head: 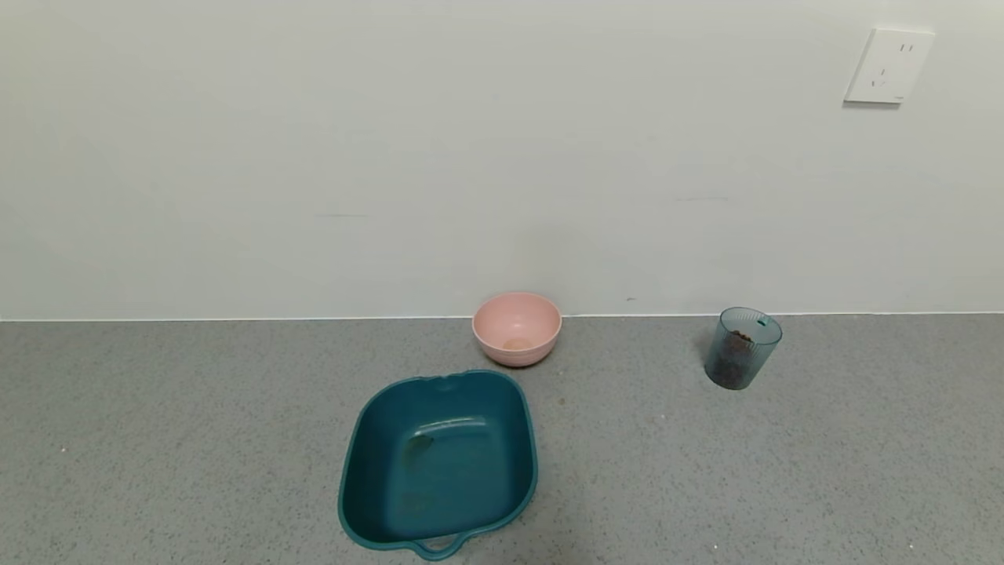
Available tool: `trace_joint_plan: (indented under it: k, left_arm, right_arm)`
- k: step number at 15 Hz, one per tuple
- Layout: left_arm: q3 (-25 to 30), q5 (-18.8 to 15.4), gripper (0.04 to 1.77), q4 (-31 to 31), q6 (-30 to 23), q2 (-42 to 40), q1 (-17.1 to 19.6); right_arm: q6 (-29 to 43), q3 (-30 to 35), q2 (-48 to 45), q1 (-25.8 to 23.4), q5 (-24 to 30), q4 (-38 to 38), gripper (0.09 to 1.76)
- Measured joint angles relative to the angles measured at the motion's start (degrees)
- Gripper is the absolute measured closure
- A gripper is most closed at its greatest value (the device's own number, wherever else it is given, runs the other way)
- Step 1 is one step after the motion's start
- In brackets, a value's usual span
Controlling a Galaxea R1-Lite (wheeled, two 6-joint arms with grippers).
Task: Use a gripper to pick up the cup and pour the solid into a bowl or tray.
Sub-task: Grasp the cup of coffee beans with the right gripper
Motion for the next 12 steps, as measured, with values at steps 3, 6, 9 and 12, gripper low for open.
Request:
trace_joint_plan:
  k: [3,6,9,12]
  left_arm:
    - [0.00,0.00,0.06,0.05,0.00,0.00,0.00]
    - [0.00,0.00,0.06,0.02,0.00,0.00,0.00]
    - [0.00,0.00,0.06,0.00,0.00,0.00,0.00]
    - [0.00,0.00,0.06,0.00,0.00,0.00,0.00]
  right_arm:
    - [-0.01,-0.05,0.00,-0.16,-0.46,-0.02,0.14]
    - [-0.69,-3.74,0.52,-0.10,-1.05,0.95,0.14]
    - [-1.23,-9.92,5.35,0.24,-0.94,0.82,0.14]
    - [-3.36,-15.32,14.01,0.39,-0.72,-1.01,0.14]
